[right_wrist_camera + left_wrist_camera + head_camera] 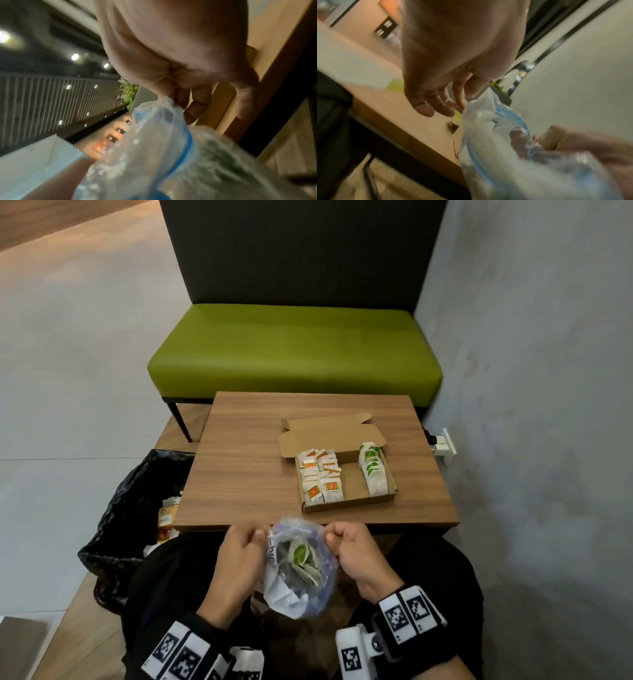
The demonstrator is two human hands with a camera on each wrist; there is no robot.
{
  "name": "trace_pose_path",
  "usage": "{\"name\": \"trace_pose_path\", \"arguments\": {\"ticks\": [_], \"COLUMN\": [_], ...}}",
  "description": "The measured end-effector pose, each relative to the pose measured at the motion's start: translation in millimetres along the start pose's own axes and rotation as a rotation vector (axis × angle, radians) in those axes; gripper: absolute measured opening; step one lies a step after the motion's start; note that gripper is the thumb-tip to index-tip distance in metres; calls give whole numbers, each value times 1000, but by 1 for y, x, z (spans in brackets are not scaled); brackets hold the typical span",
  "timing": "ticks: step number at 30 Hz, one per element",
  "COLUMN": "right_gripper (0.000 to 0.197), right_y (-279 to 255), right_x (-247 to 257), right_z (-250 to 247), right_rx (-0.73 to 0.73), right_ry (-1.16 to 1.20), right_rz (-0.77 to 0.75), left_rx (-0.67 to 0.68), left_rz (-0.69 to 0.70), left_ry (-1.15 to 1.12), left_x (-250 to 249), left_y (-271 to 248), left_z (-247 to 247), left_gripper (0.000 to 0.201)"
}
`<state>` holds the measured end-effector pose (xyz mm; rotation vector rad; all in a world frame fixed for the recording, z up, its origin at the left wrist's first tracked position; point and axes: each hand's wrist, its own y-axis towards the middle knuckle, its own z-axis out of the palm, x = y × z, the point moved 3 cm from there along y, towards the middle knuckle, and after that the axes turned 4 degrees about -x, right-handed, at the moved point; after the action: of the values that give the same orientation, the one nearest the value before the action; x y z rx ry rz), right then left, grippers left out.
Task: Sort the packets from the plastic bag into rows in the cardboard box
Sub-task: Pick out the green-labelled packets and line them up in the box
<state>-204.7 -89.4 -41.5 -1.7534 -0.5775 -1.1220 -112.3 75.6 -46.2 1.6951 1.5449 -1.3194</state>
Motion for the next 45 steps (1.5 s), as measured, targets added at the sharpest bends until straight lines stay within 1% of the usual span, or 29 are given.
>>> {"name": "trace_pose_path", "arguments": {"ticks": [1,2,4,6,7,10,12,14,15,16,18,19,20,21,23,25,26,28,30,32,34,35,36,37,39,40,42,44,45], "right_gripper": [33,34,34,33,33,29,21,13,18,30,53,57,54,45,25,13,12,14,15,18,19,19,20,21,20,19,18,17,16], "right_y": [0,0,-1,-3,-4,-5,-4,-6,-8,-12,-20,-23,-23,-22,-18,-13,-11,-9,-10,-9,-8,-7,-6,-6,-6,-7,-6,-6,-5], "right_x": [-1,-3,-4,-2,0,1,-1,-3,-1,1,7,10,11,11,11,9,8,8,11,10,10,10,11,13,18,21,27,33,35], "right_z": [0,1,3,5,4,1,0,-3,-7,-12,-16,-15,-13,-12,-15,-22,-25,-27,-26,-25,-23,-22,-22,-21,-21,-22,-22,-23,-24], "right_rx": [0,6,42,95,109,97,59,-29,-91,-146,-175,-160,-155,-171,-241,-270,-246,-144,-62,-36,-60,-77,-84,-84,-62,-40,13,47,40], "right_ry": [-43,-67,-70,-29,-8,25,22,5,-52,-150,-431,-573,-675,-710,-589,-348,-210,42,194,209,147,123,110,103,88,78,75,93,106], "right_rz": [-27,-47,-80,-101,-111,-133,-162,-213,-256,-305,-399,-442,-482,-515,-526,-410,-330,-163,-57,-14,-4,-3,-6,-16,-41,-53,-74,-92,-107], "left_rx": [-34,-22,81,159,165,154,97,-2,-56,-102,-146,-144,-137,-133,-132,-123,-115,-98,-64,-44,-95,-106,-73,-8,111,140,148,122,99], "left_rz": [103,204,365,464,466,397,364,307,280,263,252,258,267,279,284,246,218,182,168,178,262,332,400,468,548,574,618,640,627], "left_ry": [47,98,239,383,402,345,328,280,253,236,210,189,170,151,110,70,62,48,79,240,383,377,363,361,457,526,626,627,601], "left_x": [-11,-22,-35,-37,-36,-34,-34,-32,-31,-30,-31,-32,-33,-35,-36,-33,-29,-22,-18,-15,-19,-24,-30,-35,-44,-47,-51,-57,-59], "left_y": [-4,-8,-12,-14,-14,-13,-14,-12,-11,-10,-10,-10,-11,-11,-11,-9,-8,-7,-5,-3,-5,-8,-11,-14,-18,-18,-17,-17,-17], "left_z": [-4,-5,-1,6,7,10,13,13,11,10,6,5,5,5,5,3,3,1,0,1,0,-1,-1,1,4,6,6,5,4], "left_gripper": [19,20,24,20,19,21,26,32,35,37,40,42,44,45,48,49,50,51,49,41,26,18,20,29,43,41,29,21,23]}}
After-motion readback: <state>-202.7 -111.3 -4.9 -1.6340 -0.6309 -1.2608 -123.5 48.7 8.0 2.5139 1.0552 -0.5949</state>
